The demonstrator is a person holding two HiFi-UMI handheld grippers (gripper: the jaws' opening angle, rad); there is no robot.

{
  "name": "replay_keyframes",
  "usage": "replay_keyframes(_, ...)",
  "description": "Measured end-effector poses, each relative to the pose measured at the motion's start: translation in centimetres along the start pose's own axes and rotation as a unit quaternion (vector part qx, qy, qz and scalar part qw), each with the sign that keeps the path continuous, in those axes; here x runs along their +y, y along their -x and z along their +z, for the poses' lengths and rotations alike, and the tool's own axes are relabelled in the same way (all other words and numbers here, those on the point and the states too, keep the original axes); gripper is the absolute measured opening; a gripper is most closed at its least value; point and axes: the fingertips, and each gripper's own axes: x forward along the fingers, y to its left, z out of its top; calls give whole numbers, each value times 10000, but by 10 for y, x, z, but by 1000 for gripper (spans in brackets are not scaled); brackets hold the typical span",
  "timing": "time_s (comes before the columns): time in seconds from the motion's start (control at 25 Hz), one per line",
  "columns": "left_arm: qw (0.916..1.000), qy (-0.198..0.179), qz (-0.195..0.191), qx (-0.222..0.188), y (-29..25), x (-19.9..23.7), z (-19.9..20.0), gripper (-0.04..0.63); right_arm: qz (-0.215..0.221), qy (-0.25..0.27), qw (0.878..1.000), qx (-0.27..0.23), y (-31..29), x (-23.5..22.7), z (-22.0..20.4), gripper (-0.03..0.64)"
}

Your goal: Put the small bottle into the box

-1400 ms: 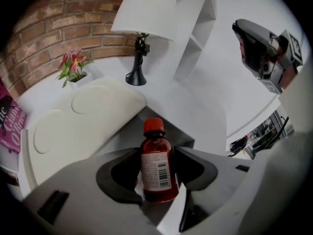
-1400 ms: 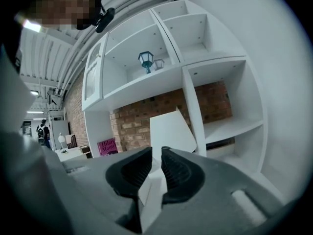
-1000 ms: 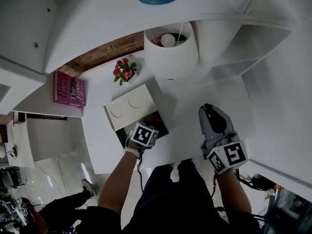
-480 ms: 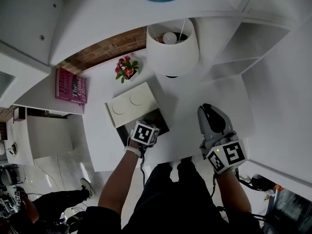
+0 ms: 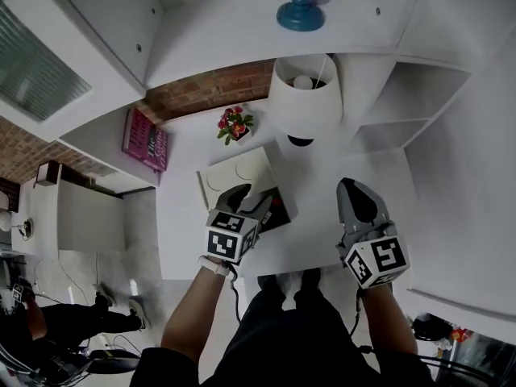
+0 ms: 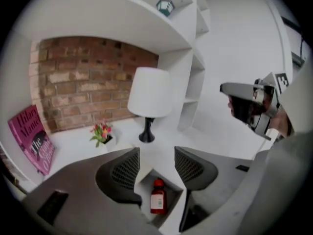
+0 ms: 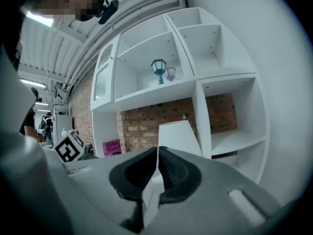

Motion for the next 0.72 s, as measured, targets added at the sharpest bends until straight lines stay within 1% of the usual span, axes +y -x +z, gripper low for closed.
replay_keyframes(0.12, 9970, -202, 240, -712, 42, -4, 46, 219, 90, 54, 9999, -56, 5, 12, 12, 0)
replay_keyframes(0.2, 9915, -299, 459, -1177, 71, -2, 70, 219, 152, 103, 9998, -127, 10, 22, 21, 0)
replay_keyframes(0.32, 9780, -458, 778, -1881, 110, 0, 100, 218, 280, 191, 9988, -350, 17, 36, 37, 6)
replay_keyframes(0.44, 9641, -682, 940, -2390, 146, -8, 122, 218, 373, 263, 9974, -555, 23, 49, 54, 14)
replay_keyframes(0.6, 9444, -953, 1122, -2940, 183, -19, 147, 218, 467, 471, 9945, -805, 29, 64, 78, 28)
replay_keyframes(0.72, 9341, -1039, 1184, -3203, 202, -27, 161, 218, 511, 586, 9923, -963, 35, 71, 93, 42)
